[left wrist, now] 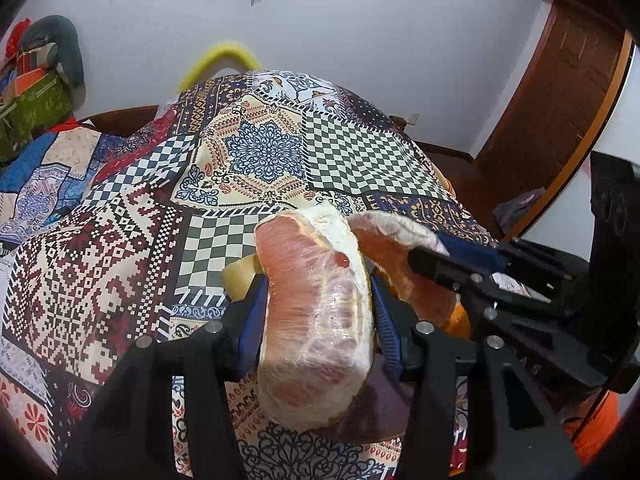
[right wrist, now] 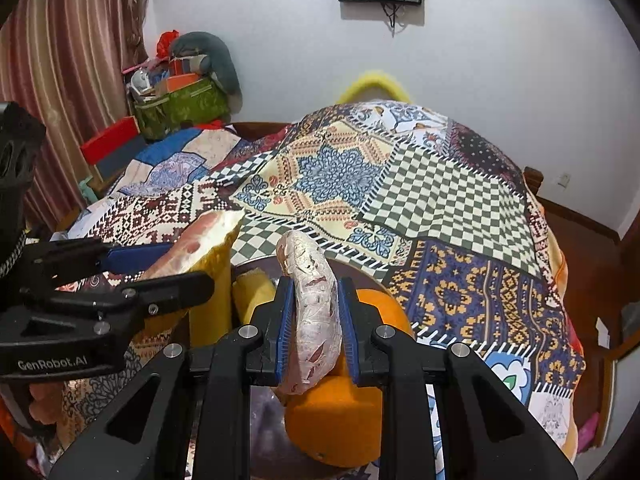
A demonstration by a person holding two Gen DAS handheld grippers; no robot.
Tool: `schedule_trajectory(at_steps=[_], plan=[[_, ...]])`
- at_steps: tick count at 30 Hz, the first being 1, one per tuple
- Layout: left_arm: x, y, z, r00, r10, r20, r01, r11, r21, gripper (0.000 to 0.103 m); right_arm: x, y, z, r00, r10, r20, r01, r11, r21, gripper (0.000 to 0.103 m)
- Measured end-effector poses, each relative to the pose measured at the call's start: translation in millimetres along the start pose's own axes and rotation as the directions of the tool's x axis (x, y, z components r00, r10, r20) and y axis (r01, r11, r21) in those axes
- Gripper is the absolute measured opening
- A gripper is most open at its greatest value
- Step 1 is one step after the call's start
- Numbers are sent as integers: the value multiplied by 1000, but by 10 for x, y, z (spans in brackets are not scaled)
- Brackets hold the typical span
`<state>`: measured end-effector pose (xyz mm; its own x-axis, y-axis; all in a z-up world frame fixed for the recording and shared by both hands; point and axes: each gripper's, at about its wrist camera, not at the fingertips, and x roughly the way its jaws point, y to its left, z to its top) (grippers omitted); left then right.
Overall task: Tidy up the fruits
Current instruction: 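Lift and carry the pomelo segments to the plate with both tools, then lower the segments onto the plate and open both tools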
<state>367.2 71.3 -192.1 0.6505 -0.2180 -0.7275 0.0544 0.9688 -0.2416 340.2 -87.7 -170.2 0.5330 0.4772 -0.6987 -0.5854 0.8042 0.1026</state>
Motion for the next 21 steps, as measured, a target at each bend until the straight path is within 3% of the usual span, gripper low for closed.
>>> schedule_trajectory(at_steps=[13, 21], plan=[[167, -150, 48, 1000, -18, -23, 18, 1000, 25, 50, -317, -39, -9, 997, -36, 69, 36, 999, -7, 22], [334, -217, -15, 996, 22, -86, -19, 999, 31, 50, -411, -139, -79, 996, -34, 81, 32, 999, 29, 22]])
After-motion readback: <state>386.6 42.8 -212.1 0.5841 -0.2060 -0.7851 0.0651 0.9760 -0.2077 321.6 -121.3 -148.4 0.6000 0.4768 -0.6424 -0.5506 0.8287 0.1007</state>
